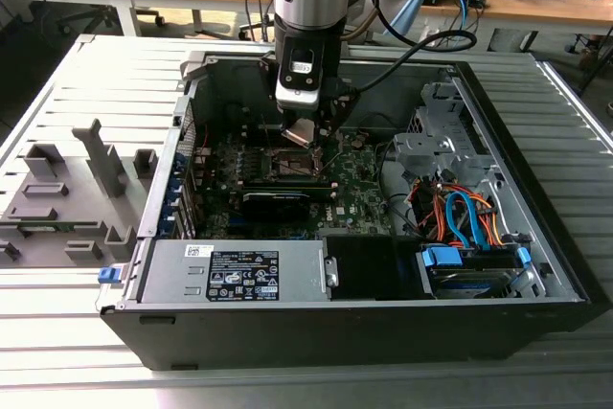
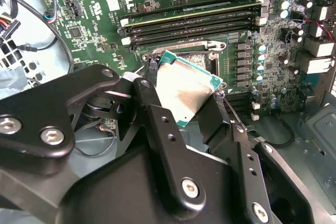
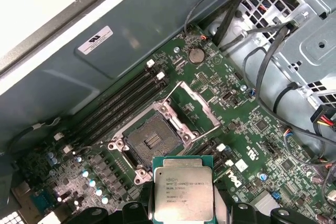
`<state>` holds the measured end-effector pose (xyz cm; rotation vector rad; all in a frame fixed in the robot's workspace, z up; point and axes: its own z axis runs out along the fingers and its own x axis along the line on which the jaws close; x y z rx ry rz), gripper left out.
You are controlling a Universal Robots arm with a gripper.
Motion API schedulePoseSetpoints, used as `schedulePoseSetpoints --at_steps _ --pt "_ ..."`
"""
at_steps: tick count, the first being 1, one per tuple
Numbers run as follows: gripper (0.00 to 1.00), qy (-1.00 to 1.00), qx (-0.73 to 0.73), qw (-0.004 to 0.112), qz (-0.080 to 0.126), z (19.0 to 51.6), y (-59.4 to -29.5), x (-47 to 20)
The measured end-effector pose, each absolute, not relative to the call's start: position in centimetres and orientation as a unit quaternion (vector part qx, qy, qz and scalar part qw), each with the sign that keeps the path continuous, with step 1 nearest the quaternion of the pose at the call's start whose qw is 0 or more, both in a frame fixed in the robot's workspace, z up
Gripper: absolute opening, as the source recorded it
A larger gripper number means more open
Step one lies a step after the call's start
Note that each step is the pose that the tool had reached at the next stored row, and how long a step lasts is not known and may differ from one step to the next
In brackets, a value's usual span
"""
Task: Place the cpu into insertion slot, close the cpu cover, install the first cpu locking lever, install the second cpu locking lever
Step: 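Place the cpu into insertion slot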
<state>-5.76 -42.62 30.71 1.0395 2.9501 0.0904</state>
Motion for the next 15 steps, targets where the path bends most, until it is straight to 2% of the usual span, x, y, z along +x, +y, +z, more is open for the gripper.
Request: schedulePoseSetpoints --at_steps 15 --pt "0.54 0.94 0.341 0.007 0.029 30.71 -42.62 -5.76"
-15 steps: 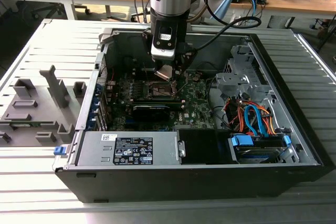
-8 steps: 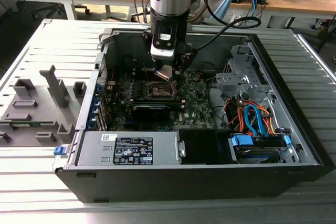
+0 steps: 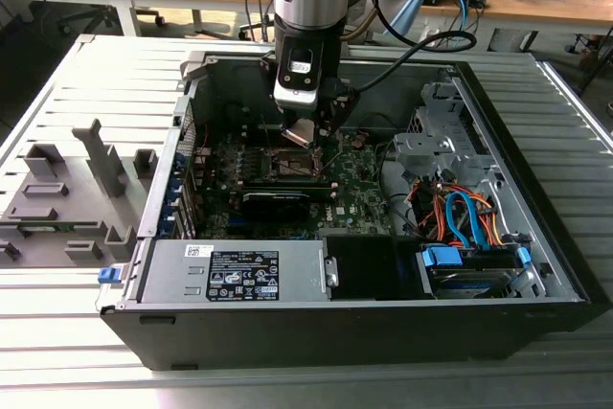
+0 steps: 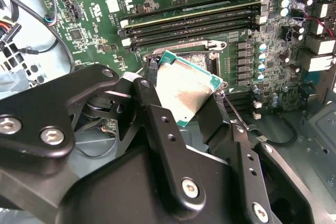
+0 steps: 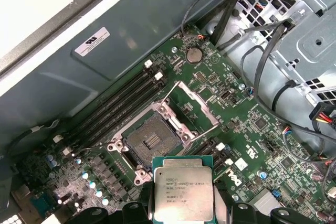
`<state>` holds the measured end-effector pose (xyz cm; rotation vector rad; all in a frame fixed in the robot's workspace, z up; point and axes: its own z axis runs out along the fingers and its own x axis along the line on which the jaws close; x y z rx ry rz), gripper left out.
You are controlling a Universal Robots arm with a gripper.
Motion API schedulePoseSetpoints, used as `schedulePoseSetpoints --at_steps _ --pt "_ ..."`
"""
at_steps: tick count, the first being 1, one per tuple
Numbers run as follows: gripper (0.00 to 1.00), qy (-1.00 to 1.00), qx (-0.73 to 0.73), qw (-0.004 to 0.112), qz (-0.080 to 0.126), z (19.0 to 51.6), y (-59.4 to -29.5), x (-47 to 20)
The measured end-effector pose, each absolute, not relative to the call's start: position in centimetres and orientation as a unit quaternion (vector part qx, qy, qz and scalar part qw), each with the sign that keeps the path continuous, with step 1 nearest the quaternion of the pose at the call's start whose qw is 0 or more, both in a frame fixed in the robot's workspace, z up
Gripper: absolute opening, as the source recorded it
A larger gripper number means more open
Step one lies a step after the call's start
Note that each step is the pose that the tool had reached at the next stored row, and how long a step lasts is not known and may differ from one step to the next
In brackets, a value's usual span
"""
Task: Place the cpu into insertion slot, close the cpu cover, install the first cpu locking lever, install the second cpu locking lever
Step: 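Place the cpu into insertion slot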
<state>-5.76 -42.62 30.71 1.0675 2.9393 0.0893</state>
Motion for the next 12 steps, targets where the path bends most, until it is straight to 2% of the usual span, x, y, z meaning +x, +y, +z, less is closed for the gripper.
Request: schedulePoseSetpoints --at_steps 12 --pt "0.54 0.936 0.35 0.007 0.028 30.7 -42.62 -5.76"
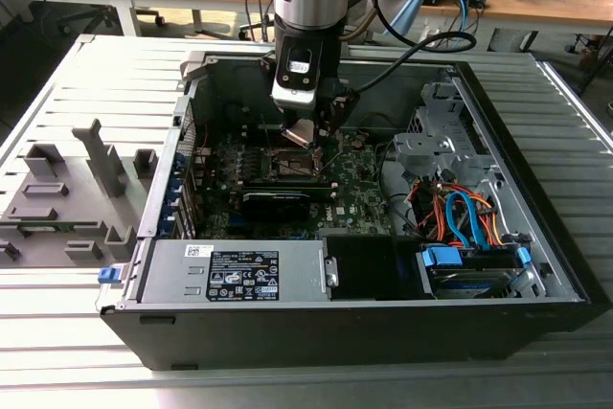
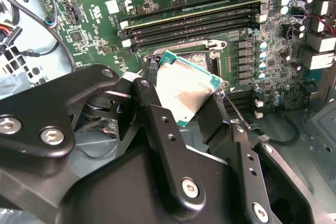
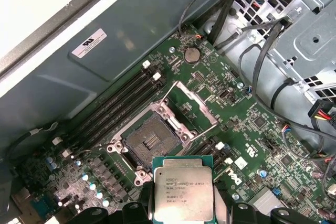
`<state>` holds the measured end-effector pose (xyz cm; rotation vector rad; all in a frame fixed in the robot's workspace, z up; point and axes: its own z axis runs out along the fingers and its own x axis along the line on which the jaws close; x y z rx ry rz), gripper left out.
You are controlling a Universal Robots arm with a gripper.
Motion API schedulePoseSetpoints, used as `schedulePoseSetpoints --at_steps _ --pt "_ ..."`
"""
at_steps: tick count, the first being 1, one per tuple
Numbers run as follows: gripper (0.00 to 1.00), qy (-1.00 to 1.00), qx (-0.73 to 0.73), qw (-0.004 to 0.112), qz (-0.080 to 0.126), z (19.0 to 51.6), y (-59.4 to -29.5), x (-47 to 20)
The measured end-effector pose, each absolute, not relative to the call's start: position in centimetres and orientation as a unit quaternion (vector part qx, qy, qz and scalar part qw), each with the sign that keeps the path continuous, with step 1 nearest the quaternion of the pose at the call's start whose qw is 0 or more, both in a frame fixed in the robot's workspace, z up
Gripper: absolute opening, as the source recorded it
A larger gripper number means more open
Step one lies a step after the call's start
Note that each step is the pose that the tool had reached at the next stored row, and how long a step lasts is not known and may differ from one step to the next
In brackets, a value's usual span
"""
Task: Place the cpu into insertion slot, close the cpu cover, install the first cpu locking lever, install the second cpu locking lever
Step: 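Place the cpu into insertion slot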
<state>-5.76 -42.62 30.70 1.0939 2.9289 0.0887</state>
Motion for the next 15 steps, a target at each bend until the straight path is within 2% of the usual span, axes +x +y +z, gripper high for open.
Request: schedulePoseSetpoints --at_steps 15 --pt "0.54 0.932 0.361 0.007 0.028 30.7 -42.62 -5.76"
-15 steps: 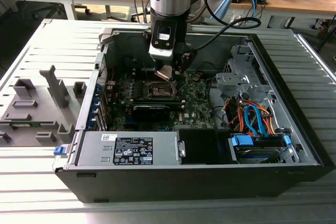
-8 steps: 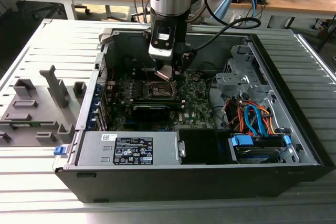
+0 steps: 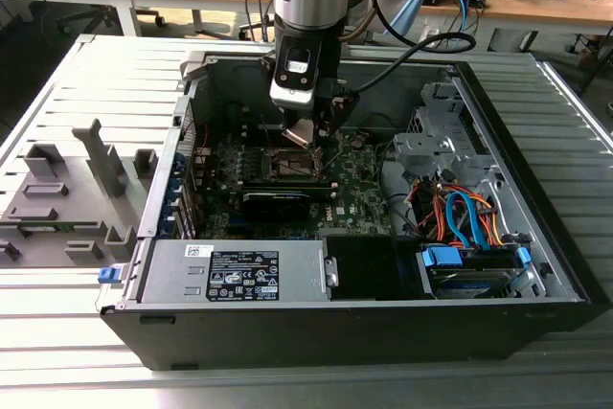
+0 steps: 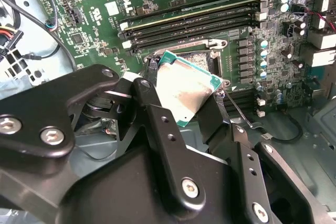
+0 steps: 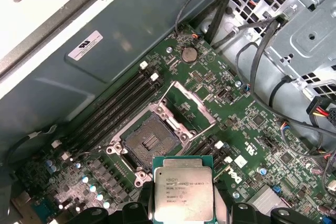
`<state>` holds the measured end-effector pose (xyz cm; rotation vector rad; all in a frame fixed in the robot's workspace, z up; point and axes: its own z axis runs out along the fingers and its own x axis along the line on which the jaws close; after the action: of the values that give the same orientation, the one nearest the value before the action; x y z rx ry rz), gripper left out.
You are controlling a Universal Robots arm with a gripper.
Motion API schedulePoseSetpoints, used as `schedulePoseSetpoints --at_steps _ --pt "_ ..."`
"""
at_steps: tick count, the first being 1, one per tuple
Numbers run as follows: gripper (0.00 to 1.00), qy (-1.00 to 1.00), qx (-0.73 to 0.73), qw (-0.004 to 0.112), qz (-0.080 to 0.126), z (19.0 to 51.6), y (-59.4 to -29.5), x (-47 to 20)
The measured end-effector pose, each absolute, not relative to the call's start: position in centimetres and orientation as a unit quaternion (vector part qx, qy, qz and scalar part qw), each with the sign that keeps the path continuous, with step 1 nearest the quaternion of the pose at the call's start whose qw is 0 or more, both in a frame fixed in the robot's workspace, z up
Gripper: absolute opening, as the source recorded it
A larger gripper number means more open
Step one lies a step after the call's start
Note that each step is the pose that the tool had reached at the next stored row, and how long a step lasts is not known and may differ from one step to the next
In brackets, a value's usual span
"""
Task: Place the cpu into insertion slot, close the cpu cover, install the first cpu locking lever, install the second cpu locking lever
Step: 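Place the cpu into insertion slot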
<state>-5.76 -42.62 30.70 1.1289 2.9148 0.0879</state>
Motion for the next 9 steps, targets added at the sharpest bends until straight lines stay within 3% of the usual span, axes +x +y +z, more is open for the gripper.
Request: schedulePoseSetpoints --at_steps 9 --pt "0.54 0.93 0.368 0.008 0.028 30.7 -42.62 -5.76"
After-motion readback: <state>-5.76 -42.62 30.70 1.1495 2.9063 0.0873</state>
